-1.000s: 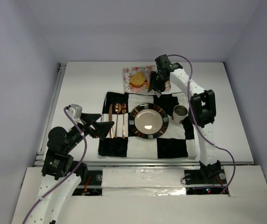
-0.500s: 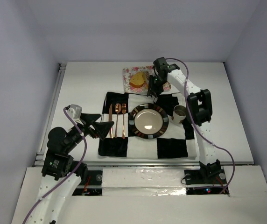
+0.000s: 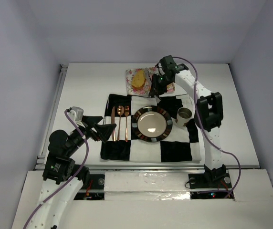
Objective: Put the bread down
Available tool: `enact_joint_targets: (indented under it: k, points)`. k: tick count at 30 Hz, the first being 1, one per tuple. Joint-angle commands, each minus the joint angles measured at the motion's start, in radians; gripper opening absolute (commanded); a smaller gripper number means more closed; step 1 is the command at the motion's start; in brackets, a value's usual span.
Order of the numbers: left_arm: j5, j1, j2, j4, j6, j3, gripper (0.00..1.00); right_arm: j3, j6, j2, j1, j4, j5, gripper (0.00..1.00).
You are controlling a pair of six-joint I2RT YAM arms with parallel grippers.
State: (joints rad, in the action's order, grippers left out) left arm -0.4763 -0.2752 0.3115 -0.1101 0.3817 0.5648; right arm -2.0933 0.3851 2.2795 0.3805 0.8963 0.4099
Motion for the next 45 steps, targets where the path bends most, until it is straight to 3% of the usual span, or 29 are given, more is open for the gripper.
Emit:
enact_joint_targets:
  k: [1, 5, 8, 17, 23, 28, 34, 40, 45]
  points:
    - [0.005, -0.007, -0.005, 0.033, -0.01, -0.003, 0.98, 0.021, 0.014, -0.138, 0.006, -0.112, 0.099, 0.14]
    - [0.007, -0.007, -0.003, 0.032, -0.009, -0.002, 0.99, 0.091, 0.023, -0.231, 0.006, -0.148, 0.121, 0.14]
    - [0.007, -0.007, -0.002, 0.033, -0.009, -0.003, 0.99, 0.252, 0.028, -0.351, 0.006, -0.221, 0.144, 0.14]
    - [0.004, -0.007, 0.015, 0.035, -0.01, -0.005, 0.99, 0.951, 0.1, -0.908, 0.055, -0.448, 0.173, 0.12]
    - [-0.002, -0.007, 0.032, 0.036, -0.01, -0.003, 0.98, 1.203, 0.251, -1.248, 0.148, -0.519, 0.213, 0.12]
    - [-0.004, 0.002, 0.038, 0.035, -0.009, -0.003, 0.98, 1.372, 0.392, -1.348, 0.273, -0.63, 0.198, 0.12]
    - [0.004, 0.002, 0.034, 0.033, -0.007, -0.003, 0.98, 1.487, 0.399, -1.281, 0.273, -0.678, 0.15, 0.12]
    - [0.004, 0.002, 0.031, 0.033, -0.007, -0.003, 0.98, 1.478, 0.364, -1.262, 0.273, -0.6, 0.009, 0.14]
    - [-0.001, 0.002, 0.029, 0.035, -0.007, -0.005, 0.98, 1.44, 0.35, -1.27, 0.273, -0.528, -0.088, 0.45]
